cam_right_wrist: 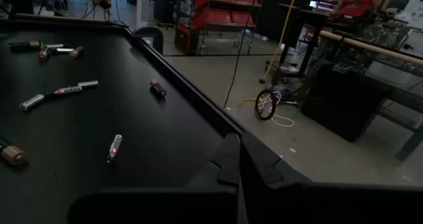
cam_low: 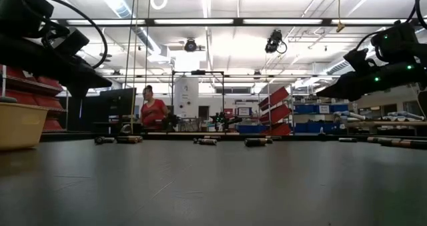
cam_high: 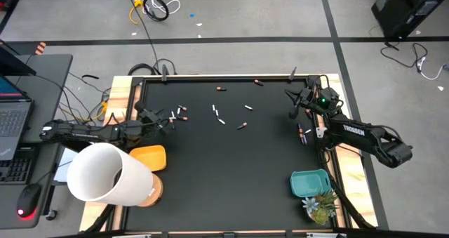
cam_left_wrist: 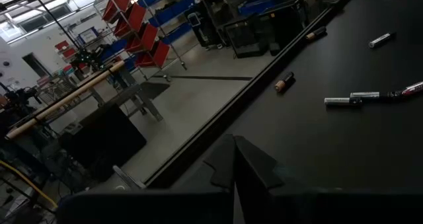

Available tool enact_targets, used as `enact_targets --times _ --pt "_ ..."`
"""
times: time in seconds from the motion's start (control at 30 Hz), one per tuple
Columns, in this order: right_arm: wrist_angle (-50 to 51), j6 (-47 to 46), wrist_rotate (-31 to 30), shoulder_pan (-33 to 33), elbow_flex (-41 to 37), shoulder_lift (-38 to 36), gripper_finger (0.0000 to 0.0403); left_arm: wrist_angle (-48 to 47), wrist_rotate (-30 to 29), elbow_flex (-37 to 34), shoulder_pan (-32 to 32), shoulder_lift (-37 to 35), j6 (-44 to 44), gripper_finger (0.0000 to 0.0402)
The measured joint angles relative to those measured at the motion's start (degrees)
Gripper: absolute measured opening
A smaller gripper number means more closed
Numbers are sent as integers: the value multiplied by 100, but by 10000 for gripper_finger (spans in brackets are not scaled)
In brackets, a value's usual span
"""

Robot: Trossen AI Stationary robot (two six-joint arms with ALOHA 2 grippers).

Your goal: Sort batteries

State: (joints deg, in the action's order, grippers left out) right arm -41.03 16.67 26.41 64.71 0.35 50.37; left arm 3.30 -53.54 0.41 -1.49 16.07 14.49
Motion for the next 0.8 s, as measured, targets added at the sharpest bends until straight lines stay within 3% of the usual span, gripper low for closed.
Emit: enact_targets --times 0.8 --pt "0 0 0 -1 -1 -1 3 23 157 1 -1 -1 -91 16"
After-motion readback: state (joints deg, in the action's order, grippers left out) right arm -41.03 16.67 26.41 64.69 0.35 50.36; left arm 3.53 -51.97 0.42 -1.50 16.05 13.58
